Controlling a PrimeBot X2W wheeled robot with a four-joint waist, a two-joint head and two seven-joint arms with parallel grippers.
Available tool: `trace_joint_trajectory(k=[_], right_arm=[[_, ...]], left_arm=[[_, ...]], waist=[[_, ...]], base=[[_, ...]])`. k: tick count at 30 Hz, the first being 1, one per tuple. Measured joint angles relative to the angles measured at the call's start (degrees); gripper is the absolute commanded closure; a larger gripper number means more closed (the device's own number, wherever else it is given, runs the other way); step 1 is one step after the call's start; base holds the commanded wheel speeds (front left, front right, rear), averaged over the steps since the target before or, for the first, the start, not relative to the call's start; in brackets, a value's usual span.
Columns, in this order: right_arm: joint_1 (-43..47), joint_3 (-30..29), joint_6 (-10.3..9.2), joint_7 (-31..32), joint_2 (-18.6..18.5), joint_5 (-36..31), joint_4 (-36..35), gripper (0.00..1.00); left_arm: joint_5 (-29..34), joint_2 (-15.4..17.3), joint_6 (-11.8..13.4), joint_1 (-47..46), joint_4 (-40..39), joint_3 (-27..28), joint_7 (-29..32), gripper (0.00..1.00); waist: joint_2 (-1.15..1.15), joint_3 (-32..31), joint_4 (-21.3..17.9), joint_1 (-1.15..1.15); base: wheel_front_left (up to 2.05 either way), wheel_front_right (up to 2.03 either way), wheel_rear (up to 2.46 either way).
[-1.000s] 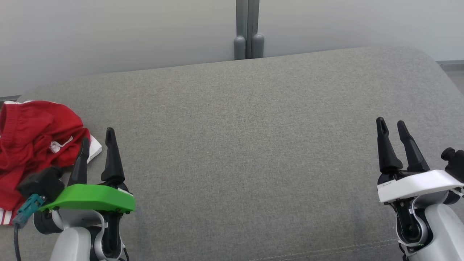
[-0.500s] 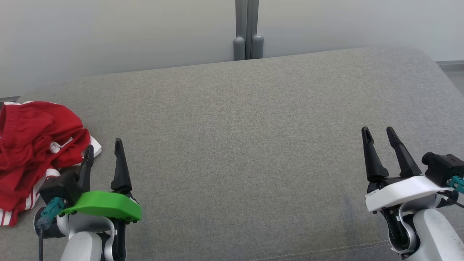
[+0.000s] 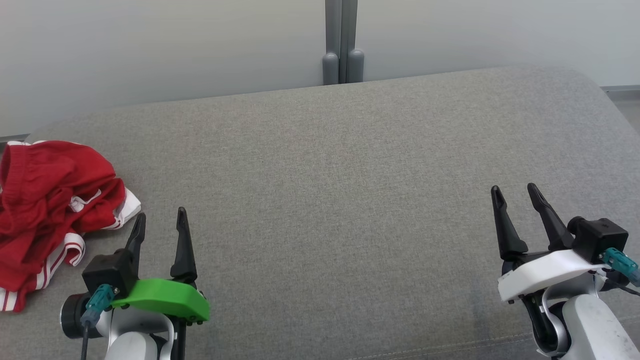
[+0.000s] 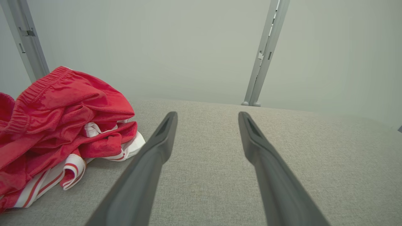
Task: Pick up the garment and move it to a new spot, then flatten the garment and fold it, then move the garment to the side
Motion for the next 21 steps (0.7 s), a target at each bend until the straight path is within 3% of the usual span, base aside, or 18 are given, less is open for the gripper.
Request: trace_joint_trajectory(k=[11, 21], right_arm=[[0.5, 0.18, 0.0, -0.34, 1.05, -1.44, -0.18, 0.0], [1.33, -1.14, 0.0, 0.42, 1.6, -6.69, 0.03, 0.0]], left_arm=[[1.54, -0.41, -0.59, 1.44, 0.37, -0.29, 0.08, 0.0], [5.1, -0.13, 0.0, 1.63, 0.3, -0.59, -0.09, 0.0]], waist=[[0.0, -0.31, -0.06, 0.0], [0.0, -0.46, -0.24, 0.0]], base=[[0.0, 0.0, 0.0], [0.0, 0.0, 0.0]])
